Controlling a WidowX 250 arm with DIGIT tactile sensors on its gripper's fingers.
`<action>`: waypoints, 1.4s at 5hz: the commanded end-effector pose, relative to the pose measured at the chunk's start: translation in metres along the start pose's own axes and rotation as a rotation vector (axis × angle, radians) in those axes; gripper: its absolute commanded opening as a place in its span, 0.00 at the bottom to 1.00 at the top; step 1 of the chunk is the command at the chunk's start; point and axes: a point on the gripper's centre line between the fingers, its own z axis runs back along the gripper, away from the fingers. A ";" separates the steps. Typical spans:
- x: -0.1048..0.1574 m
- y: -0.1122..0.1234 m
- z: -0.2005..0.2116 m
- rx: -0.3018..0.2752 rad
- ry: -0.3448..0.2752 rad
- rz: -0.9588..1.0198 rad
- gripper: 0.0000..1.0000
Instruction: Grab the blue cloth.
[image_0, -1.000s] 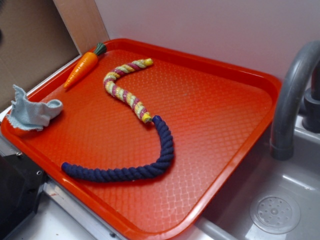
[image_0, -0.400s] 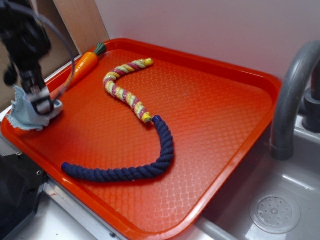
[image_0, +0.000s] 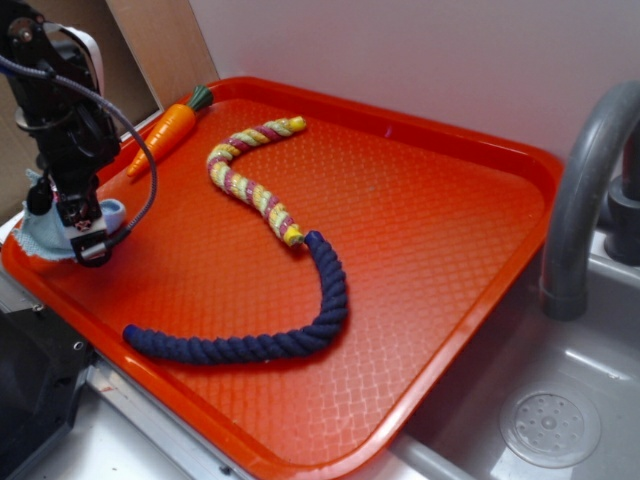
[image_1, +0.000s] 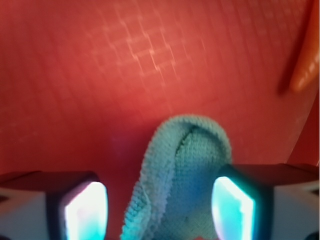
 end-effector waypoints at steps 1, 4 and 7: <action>0.001 0.013 0.004 -0.040 0.010 0.011 0.00; 0.016 0.005 0.027 -0.078 0.003 -0.095 0.00; 0.058 -0.056 0.210 -0.250 -0.323 0.273 0.00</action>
